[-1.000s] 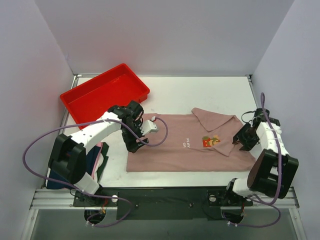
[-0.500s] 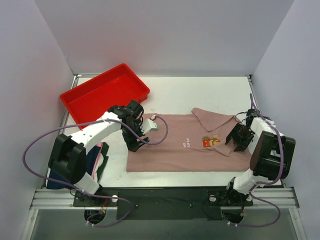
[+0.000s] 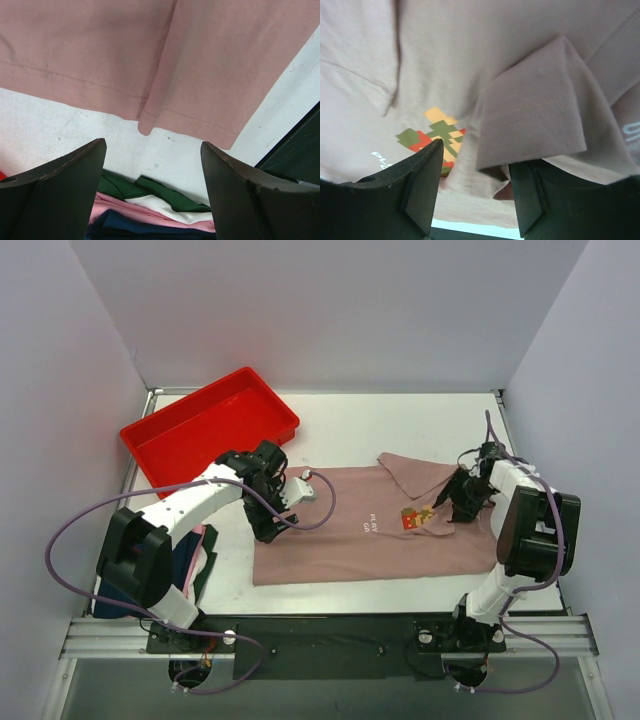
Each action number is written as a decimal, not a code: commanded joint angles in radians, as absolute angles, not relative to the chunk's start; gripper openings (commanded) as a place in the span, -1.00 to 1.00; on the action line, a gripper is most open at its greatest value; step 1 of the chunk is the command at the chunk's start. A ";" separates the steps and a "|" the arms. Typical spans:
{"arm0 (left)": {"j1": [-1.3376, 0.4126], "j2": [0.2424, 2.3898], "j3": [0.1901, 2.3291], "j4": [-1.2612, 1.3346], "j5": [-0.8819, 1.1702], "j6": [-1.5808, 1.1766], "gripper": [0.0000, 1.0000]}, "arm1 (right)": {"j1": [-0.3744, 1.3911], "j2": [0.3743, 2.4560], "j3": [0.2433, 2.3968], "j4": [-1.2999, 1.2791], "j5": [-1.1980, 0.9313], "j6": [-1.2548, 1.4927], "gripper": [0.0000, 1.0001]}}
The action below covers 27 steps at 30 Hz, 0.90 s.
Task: Fold and stack the t-shirts
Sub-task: Fold the flattened tshirt in 1/3 of the way
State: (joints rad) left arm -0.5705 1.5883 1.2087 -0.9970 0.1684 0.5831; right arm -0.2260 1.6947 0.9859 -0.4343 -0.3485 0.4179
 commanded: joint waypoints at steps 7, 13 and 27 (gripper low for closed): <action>-0.563 1.572 1.255 -0.979 0.163 0.592 0.74 | -0.077 1.776 1.175 -0.460 -0.379 0.505 -0.01; -0.561 1.566 1.262 -0.989 0.152 0.604 0.74 | -0.006 1.824 1.305 -0.507 -0.396 0.503 -0.01; -0.554 1.582 1.267 -0.974 0.173 0.598 0.74 | -0.245 1.509 0.954 -0.638 -0.149 0.451 -1.00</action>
